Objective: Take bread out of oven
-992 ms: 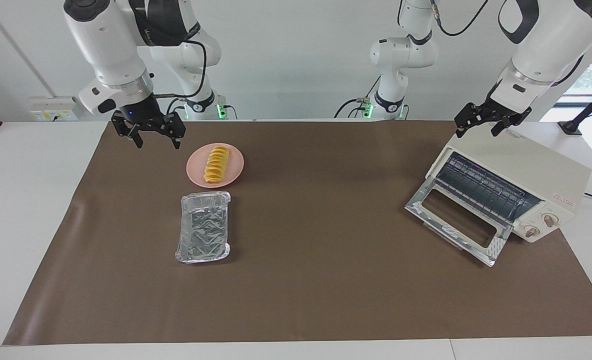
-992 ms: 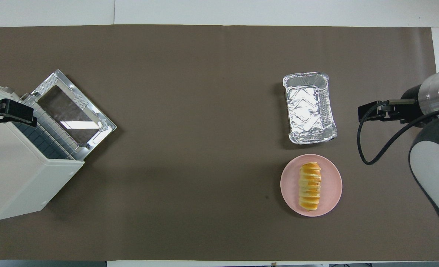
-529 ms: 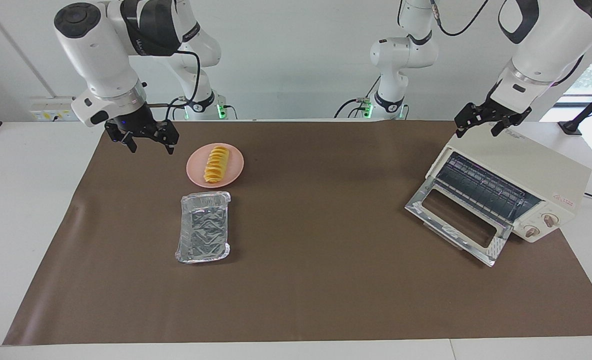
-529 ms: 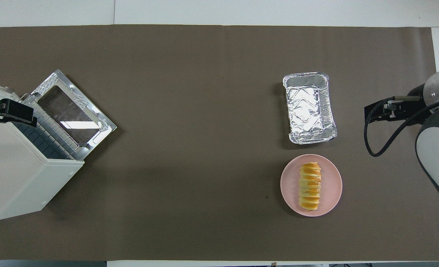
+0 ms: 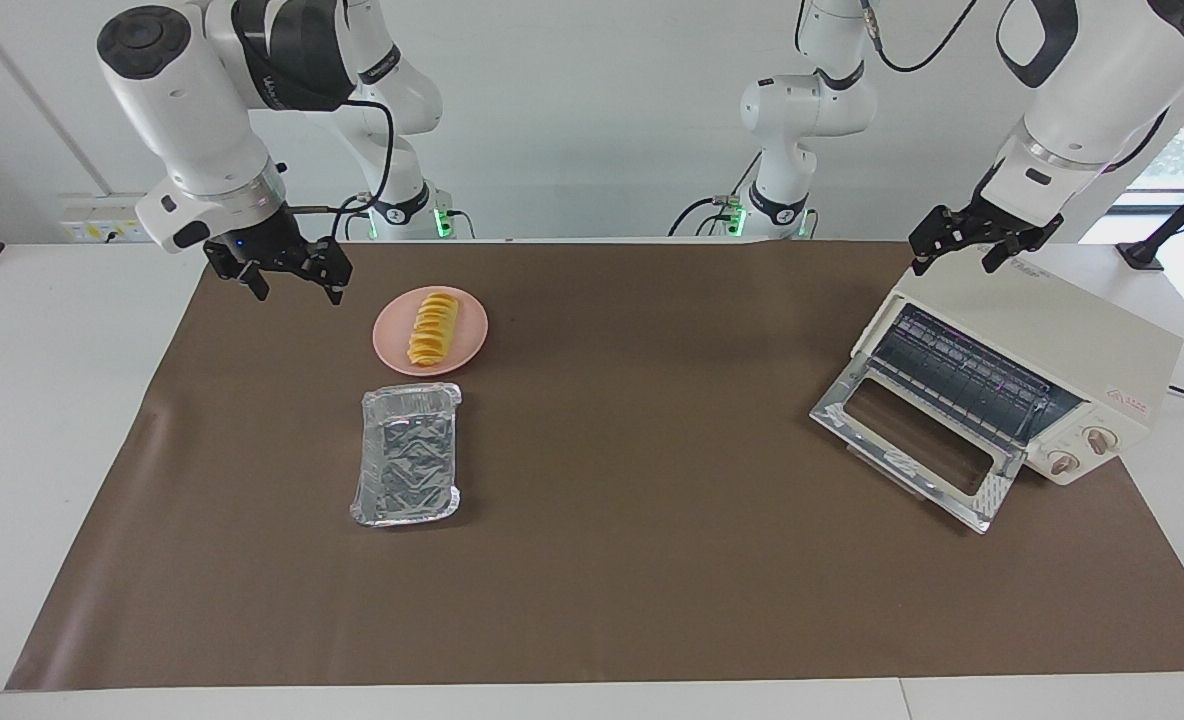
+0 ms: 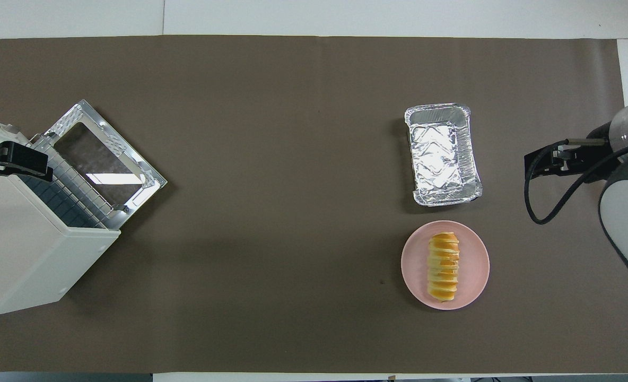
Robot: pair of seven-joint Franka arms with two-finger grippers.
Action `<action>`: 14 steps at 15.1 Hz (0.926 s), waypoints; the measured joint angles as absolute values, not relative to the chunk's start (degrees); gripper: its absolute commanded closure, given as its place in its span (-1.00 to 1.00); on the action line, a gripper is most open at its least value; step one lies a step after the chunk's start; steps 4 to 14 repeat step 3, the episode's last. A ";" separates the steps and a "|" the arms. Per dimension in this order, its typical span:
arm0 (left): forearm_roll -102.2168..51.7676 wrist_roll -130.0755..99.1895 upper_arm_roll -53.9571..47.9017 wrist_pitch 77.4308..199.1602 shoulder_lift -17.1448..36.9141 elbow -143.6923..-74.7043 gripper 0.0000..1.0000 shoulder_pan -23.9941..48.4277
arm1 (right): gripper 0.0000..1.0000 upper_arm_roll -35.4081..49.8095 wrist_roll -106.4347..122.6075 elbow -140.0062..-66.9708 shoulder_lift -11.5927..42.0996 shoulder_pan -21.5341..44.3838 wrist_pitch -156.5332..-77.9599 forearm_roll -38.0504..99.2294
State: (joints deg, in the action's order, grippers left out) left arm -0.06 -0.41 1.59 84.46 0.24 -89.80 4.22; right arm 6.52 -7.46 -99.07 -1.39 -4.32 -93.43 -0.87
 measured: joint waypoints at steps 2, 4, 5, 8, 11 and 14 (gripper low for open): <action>-0.06 -0.41 1.59 84.46 0.24 -89.80 -1.00 4.22 | -1.00 6.52 -7.46 -99.06 -1.39 -4.32 -93.43 -0.87; -0.06 -0.41 1.59 84.46 0.24 -89.80 -1.00 4.22 | -1.00 6.52 -7.46 -99.06 -1.39 -4.32 -93.43 -0.87; -0.06 -0.41 1.59 84.46 0.24 -89.80 -1.00 4.22 | -1.00 6.52 -7.46 -99.06 -1.39 -4.32 -93.43 -0.87; -0.06 -0.41 1.59 84.46 0.24 -89.80 -1.00 4.22 | -1.00 6.52 -7.46 -99.06 -1.39 -4.32 -93.43 -0.87; -0.06 -0.41 1.59 84.46 0.24 -89.80 -1.00 4.22 | -1.00 6.52 -7.46 -99.06 -1.39 -4.32 -93.43 -0.87; -0.06 -0.41 1.59 84.46 0.24 -89.80 -1.00 4.22 | -1.00 6.52 -7.46 -99.06 -1.39 -4.32 -93.43 -0.87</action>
